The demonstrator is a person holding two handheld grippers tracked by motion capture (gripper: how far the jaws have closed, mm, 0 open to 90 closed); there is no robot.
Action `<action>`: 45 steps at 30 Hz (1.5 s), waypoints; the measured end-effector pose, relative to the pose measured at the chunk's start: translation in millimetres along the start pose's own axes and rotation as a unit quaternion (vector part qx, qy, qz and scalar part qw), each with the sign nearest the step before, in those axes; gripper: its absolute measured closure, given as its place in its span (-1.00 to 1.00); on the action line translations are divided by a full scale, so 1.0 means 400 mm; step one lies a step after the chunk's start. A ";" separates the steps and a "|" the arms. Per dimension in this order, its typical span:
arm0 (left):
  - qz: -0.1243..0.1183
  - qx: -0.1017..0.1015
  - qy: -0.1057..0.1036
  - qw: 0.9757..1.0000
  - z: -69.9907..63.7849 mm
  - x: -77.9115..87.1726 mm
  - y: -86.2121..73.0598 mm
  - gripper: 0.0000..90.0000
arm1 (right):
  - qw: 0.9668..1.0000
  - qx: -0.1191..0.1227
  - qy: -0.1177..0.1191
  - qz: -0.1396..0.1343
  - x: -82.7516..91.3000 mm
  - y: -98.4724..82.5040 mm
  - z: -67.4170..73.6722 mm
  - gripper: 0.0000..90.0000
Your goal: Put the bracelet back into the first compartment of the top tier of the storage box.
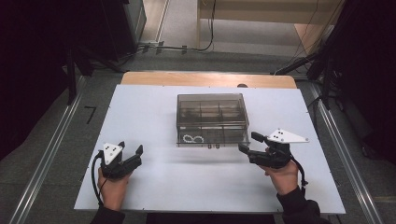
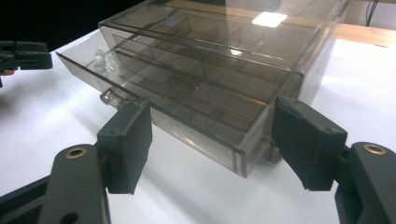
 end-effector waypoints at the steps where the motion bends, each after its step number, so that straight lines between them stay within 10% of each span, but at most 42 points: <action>1: 0.000 0.000 -0.001 1.000 0.000 0.000 0.000 -0.34 | 1.000 -0.001 -0.003 0.000 0.007 -0.005 -0.005 -0.40; 45: 0.001 0.002 0.004 1.000 -0.001 -0.001 -0.002 -0.37 | 0.995 -0.034 -0.091 0.034 0.127 -0.126 -0.115 -0.46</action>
Point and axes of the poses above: each handheld gripper's, and its own axes: x roughly backward along the jaws, y roughly out of its top, z roughly to its left, the point moved 1 cm from there along -x, roughly forward along the jaws, and after that the axes turned 1 degree about -y, right-handed, at the moved point
